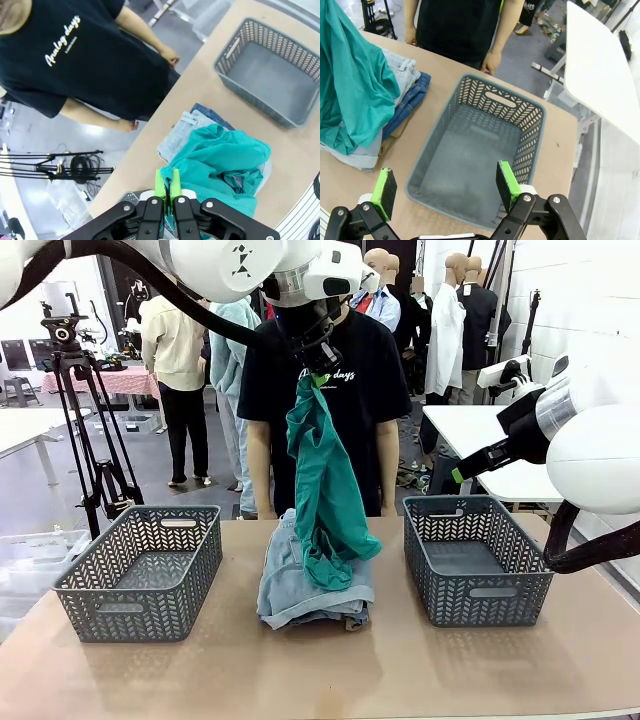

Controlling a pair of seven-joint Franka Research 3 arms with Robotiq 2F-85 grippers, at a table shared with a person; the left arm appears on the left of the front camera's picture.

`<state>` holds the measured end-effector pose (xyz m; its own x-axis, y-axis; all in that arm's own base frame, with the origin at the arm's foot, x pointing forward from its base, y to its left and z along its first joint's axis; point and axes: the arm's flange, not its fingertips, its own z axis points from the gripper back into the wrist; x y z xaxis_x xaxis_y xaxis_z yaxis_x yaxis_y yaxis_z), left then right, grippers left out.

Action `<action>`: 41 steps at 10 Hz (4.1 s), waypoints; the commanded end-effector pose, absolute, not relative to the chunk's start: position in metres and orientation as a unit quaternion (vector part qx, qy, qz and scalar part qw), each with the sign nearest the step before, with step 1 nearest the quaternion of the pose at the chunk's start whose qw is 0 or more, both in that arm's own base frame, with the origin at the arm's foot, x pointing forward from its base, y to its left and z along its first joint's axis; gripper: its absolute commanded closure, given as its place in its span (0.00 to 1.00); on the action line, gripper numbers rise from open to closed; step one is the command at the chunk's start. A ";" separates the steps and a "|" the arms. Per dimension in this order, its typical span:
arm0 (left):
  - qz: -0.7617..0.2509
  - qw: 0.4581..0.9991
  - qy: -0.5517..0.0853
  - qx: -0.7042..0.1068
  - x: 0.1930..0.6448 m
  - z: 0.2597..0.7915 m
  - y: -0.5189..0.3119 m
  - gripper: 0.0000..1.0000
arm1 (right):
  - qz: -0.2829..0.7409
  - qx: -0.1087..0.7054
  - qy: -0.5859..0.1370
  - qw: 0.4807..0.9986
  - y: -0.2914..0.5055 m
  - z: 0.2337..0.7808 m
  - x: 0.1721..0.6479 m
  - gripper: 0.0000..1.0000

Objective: Sort the tops and bottoms.
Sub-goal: Lift clothes from the center of the table with your left hand, then sort the clothes according to human instructions.

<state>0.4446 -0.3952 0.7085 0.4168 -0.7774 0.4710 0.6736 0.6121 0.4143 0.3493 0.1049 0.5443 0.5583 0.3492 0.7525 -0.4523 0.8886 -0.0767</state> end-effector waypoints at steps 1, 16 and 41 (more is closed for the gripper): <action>-0.431 0.835 -0.332 0.079 0.443 0.708 -0.391 1.00 | 0.225 0.067 -0.413 0.880 0.105 0.543 0.350 0.00; -0.431 0.835 -0.332 0.079 0.443 0.708 -0.391 1.00 | 0.225 0.067 -0.413 0.880 0.105 0.543 0.350 0.00; -0.348 0.843 -0.379 0.159 0.466 0.781 -0.331 1.00 | 0.225 0.067 -0.413 0.880 0.105 0.543 0.350 0.00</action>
